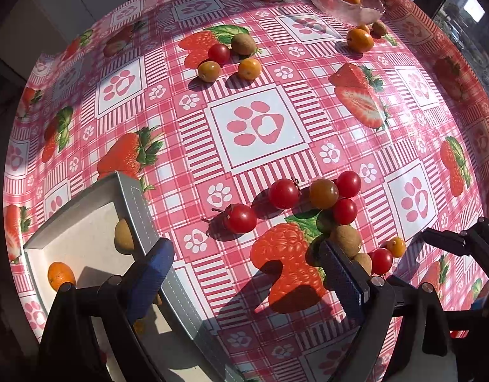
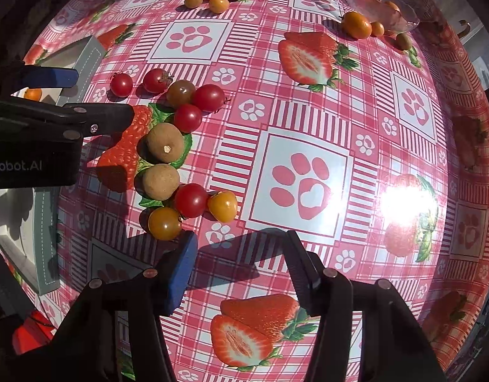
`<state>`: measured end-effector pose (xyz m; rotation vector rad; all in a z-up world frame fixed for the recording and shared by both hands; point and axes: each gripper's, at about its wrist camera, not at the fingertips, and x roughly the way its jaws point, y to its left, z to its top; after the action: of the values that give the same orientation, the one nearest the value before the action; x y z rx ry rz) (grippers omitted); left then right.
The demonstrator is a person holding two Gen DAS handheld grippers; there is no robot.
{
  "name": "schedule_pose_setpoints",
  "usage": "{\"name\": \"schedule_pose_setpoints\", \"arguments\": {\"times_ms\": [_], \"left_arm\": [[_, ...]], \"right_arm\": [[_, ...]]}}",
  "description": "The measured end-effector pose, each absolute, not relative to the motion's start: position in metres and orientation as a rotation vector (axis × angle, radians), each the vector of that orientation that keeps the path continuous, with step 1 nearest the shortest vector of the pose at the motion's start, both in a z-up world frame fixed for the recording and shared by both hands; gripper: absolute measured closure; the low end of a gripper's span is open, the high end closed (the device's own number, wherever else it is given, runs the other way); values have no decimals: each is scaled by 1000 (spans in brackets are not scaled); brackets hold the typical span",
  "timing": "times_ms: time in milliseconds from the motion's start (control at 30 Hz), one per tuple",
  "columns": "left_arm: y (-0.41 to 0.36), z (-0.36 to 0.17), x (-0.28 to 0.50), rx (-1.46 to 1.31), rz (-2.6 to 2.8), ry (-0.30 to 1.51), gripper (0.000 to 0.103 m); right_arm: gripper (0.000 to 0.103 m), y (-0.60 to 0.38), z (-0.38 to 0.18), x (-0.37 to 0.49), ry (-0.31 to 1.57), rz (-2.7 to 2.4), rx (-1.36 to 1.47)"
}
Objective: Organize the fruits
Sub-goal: 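Move both grippers back toward the fruit pile, then grasp a red stemmed cherry tomato with the left gripper while the right grasps a yellow one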
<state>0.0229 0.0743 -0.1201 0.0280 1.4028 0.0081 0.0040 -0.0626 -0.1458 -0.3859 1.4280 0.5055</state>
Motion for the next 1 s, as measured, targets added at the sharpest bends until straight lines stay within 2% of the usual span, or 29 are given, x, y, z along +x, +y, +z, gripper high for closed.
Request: {"name": "schedule_pose_setpoints", "arguments": {"times_ms": [200,233,300,400,467,533,567,633,1000], "left_arm": [[82,-136,32,2,36,1424,12],[83,-138,33,4,38,1426,21],[84,-144,35,6,34,1454,33],[82,-144,35,4,41,1440,34],[82,-144,35,-12,36,1438,40],[82,-143,34,-14,21,1430,56],[81,-143,35,-11,13,1429,60],[76,-141,38,0,-5,1426,80],[72,-125,30,-112,-35,1422,79]], "right_arm": [[43,-39,-150,14,1399,545,-429],[43,-36,-150,12,1394,548,-436],[45,-33,-151,11,1387,550,-447],[62,-30,-150,8,1376,546,-456],[76,-29,-150,10,1376,558,-448],[84,-35,-147,13,1376,568,-449],[84,-38,-145,14,1377,572,-442],[84,-47,-145,24,1395,580,-395],[84,-84,-137,30,1477,526,-142]]}}
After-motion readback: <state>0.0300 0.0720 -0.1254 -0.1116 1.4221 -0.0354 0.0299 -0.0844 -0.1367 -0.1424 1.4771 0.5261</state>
